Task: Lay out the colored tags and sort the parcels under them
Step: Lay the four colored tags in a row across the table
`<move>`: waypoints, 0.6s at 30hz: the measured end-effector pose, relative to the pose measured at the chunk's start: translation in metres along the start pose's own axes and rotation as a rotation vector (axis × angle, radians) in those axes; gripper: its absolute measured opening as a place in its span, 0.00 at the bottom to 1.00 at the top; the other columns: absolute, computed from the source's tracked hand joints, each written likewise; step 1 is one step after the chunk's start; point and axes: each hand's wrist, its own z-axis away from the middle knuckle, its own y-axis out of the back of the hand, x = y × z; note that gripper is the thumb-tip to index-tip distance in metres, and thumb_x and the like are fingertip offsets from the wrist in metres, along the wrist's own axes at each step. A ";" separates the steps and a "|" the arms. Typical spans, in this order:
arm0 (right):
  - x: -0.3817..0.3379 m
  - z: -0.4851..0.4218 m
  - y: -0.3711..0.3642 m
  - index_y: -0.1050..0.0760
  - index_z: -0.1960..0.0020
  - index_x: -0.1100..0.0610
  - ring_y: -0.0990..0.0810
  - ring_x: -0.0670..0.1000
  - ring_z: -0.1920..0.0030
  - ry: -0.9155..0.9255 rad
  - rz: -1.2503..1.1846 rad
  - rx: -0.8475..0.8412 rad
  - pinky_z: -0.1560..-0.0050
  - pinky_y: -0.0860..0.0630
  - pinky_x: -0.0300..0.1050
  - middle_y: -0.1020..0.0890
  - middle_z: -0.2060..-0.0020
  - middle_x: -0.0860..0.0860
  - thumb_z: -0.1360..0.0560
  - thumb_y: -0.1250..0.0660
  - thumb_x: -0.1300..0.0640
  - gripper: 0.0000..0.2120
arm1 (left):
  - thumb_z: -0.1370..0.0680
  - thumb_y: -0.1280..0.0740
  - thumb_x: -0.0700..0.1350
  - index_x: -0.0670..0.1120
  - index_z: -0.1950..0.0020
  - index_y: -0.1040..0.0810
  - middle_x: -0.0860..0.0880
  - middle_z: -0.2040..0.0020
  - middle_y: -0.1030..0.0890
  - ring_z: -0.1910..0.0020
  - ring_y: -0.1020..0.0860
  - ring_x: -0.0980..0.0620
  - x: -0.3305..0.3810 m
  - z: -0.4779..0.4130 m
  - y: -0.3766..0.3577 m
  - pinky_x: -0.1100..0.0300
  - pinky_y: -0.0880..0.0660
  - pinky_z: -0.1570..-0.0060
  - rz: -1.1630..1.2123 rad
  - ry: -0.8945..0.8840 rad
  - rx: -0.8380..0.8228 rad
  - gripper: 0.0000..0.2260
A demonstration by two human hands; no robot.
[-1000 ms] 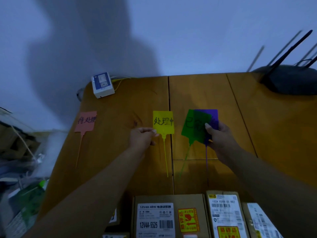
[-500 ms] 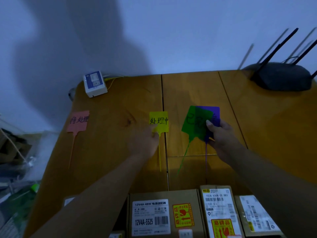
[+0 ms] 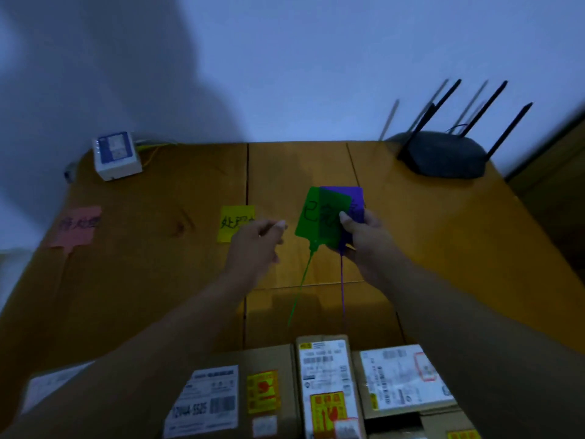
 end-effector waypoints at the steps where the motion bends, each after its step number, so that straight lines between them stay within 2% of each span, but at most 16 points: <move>1: -0.004 -0.002 0.009 0.24 0.30 0.59 0.17 0.58 0.43 -0.003 0.017 -0.018 0.57 0.17 0.52 0.17 0.39 0.57 0.15 0.36 0.61 0.14 | 0.18 0.31 0.54 0.52 0.46 0.15 0.53 0.55 0.15 0.71 0.20 0.51 0.013 0.002 -0.013 0.55 0.24 0.70 0.081 0.020 -0.020 0.08; 3: -0.013 -0.007 0.029 0.24 0.30 0.59 0.16 0.57 0.45 0.004 0.055 -0.047 0.54 0.17 0.53 0.16 0.38 0.58 0.15 0.36 0.60 0.14 | 0.19 0.28 0.50 0.53 0.51 0.15 0.54 0.56 0.13 0.72 0.19 0.54 0.032 0.007 -0.037 0.59 0.25 0.74 0.163 0.024 -0.032 0.03; 5: -0.024 -0.014 0.052 0.24 0.31 0.58 0.16 0.55 0.46 0.016 0.081 -0.064 0.53 0.16 0.53 0.16 0.38 0.58 0.15 0.36 0.59 0.14 | 0.21 0.26 0.46 0.53 0.55 0.16 0.53 0.61 0.13 0.74 0.20 0.56 0.044 0.008 -0.061 0.62 0.26 0.77 0.165 0.042 -0.015 0.04; 9: -0.038 -0.031 0.098 0.23 0.31 0.58 0.15 0.56 0.43 0.036 0.099 -0.097 0.51 0.15 0.54 0.15 0.38 0.57 0.15 0.35 0.58 0.14 | 0.23 0.23 0.46 0.52 0.57 0.14 0.53 0.62 0.13 0.75 0.23 0.57 0.056 0.004 -0.104 0.64 0.28 0.77 0.249 0.163 -0.031 0.03; 13: -0.043 -0.053 0.144 0.25 0.30 0.57 0.15 0.54 0.48 0.002 0.051 0.001 0.51 0.15 0.55 0.15 0.42 0.55 0.15 0.34 0.56 0.15 | 0.24 0.23 0.48 0.51 0.54 0.13 0.49 0.59 0.13 0.76 0.25 0.57 0.059 -0.006 -0.143 0.63 0.30 0.77 0.282 0.280 0.002 0.02; 15: -0.040 -0.063 0.169 0.25 0.29 0.57 0.15 0.54 0.51 -0.026 0.055 0.054 0.52 0.16 0.56 0.15 0.43 0.56 0.16 0.33 0.56 0.16 | 0.23 0.23 0.48 0.51 0.53 0.14 0.49 0.62 0.15 0.76 0.24 0.57 0.057 -0.011 -0.159 0.63 0.30 0.76 0.227 0.316 0.041 0.02; 18: -0.033 -0.074 0.201 0.25 0.29 0.56 0.16 0.55 0.49 -0.054 0.097 0.091 0.56 0.18 0.54 0.16 0.40 0.56 0.16 0.33 0.56 0.16 | 0.23 0.24 0.47 0.50 0.56 0.16 0.51 0.66 0.18 0.75 0.22 0.59 0.050 -0.016 -0.182 0.66 0.30 0.75 0.124 0.323 0.109 0.04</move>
